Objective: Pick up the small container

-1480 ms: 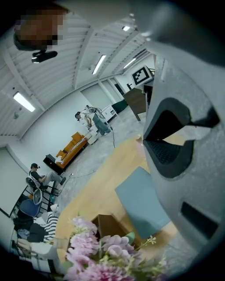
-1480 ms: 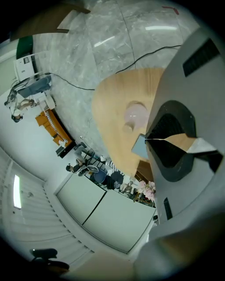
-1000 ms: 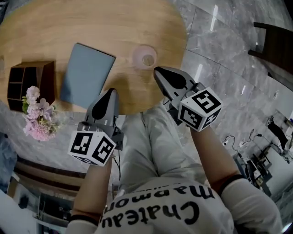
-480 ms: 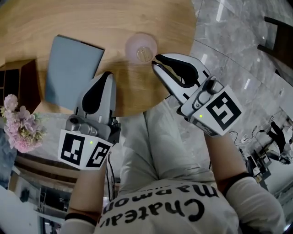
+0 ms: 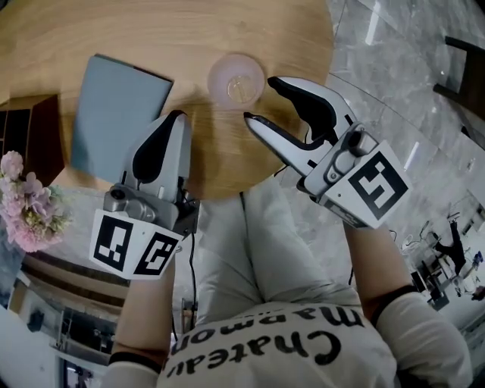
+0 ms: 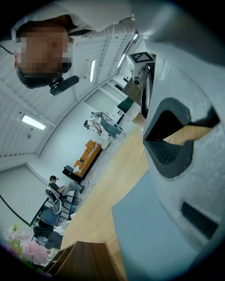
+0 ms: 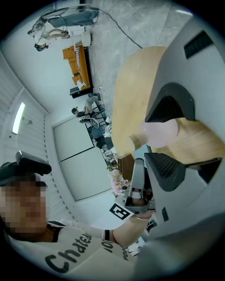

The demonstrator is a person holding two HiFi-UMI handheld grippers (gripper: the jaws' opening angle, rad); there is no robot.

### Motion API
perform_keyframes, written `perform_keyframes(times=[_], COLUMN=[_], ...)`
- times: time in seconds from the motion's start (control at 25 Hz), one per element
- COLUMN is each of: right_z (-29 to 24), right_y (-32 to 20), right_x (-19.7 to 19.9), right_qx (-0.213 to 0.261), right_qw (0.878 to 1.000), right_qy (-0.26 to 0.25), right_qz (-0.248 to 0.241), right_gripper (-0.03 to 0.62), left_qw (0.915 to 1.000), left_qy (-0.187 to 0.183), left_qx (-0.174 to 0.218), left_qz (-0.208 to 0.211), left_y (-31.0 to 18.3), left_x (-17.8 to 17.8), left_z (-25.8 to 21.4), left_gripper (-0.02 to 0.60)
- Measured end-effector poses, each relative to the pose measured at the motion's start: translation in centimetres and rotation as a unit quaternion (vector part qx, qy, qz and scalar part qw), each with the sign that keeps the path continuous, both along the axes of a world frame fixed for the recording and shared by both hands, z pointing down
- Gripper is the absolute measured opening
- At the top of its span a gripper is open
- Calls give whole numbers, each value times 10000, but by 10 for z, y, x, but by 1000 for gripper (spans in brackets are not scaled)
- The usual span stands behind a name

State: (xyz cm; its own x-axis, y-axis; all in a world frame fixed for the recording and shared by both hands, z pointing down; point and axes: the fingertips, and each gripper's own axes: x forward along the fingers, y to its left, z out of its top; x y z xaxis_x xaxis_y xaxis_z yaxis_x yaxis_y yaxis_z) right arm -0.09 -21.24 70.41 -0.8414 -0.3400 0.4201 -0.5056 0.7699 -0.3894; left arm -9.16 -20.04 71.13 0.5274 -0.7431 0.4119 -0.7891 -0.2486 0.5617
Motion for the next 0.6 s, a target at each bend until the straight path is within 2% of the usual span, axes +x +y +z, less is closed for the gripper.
perform_keyframes(times=[0.12,0.32,0.6], right_z=[-1,4,11], right_y=[-3,-6,-18], right_x=[-6,-19,-30], right_qx=[195,563,807], right_qw=[9998,9980,9964], right_qy=[36,253,244], right_qz=[-12,-147,-62], right_gripper=[239,244,246], left_qw=[9997,9984,9990], left_qy=[69,117,-40], left_qx=[220,542,396], left_qz=[63,88,-212], left_y=[-3,-1,0], left_x=[3,4,-12], left_z=[-4,-8,10], left_gripper=[14,14,14])
